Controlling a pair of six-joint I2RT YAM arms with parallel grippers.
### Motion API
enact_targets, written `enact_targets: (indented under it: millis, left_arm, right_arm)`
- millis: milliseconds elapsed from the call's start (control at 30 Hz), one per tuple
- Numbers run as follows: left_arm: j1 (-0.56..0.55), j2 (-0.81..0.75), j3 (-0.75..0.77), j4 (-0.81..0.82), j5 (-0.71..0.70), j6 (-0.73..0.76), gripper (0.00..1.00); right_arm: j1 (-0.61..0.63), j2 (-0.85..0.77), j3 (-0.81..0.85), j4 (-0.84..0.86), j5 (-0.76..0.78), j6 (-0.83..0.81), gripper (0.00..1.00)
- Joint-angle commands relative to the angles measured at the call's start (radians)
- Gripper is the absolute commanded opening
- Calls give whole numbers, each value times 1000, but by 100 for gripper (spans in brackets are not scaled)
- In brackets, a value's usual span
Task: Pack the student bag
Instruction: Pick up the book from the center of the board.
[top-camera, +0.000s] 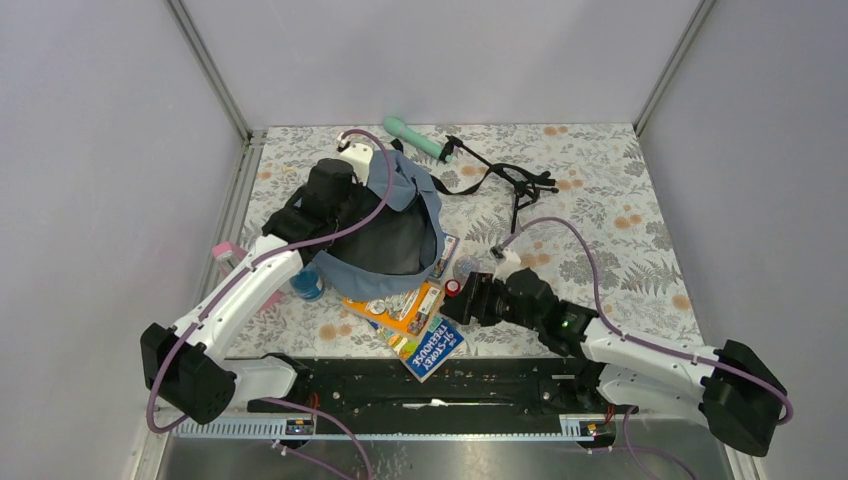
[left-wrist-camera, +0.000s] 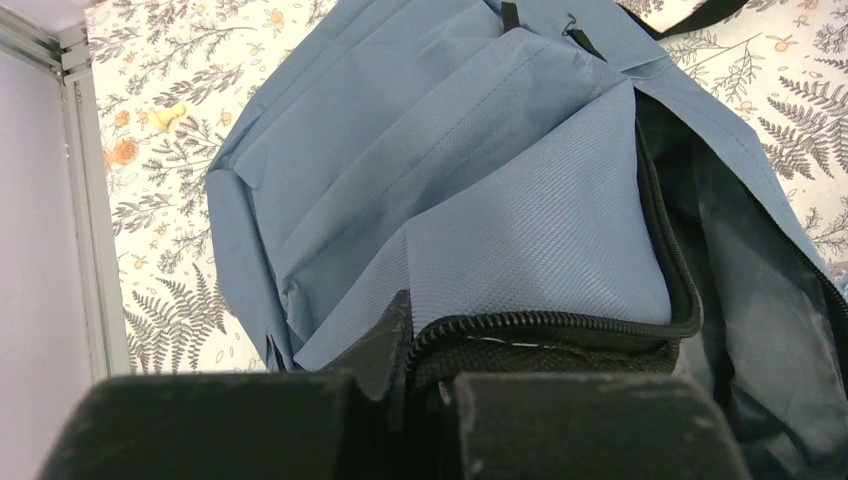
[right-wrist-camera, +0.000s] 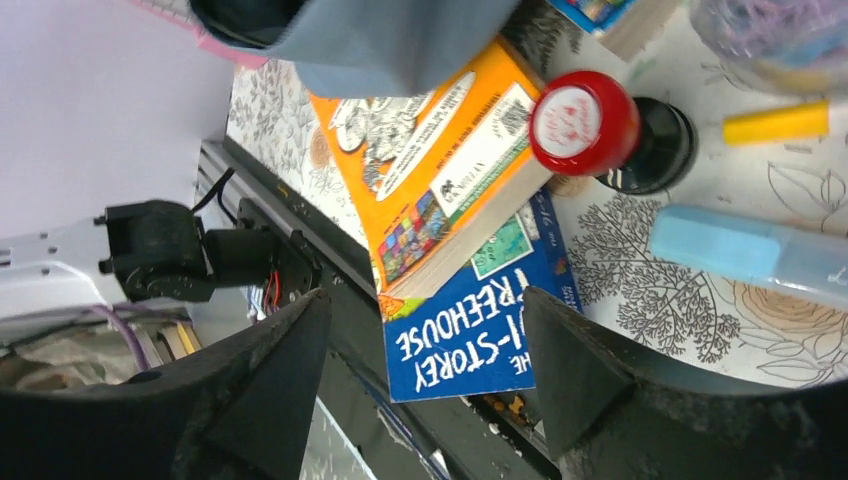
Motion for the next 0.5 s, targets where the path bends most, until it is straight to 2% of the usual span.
enact_targets:
  millis: [0, 300, 467]
  left_arm:
    - [7, 3, 47, 45, 17, -14, 0]
    - [7, 7, 50, 42, 32, -42, 0]
    - [7, 2, 51, 42, 31, -41, 0]
  right_arm:
    - [51, 37, -113, 283, 182, 192, 74]
    - [127, 238, -127, 477, 285, 278, 69]
    - [153, 330, -130, 543, 370, 325, 59]
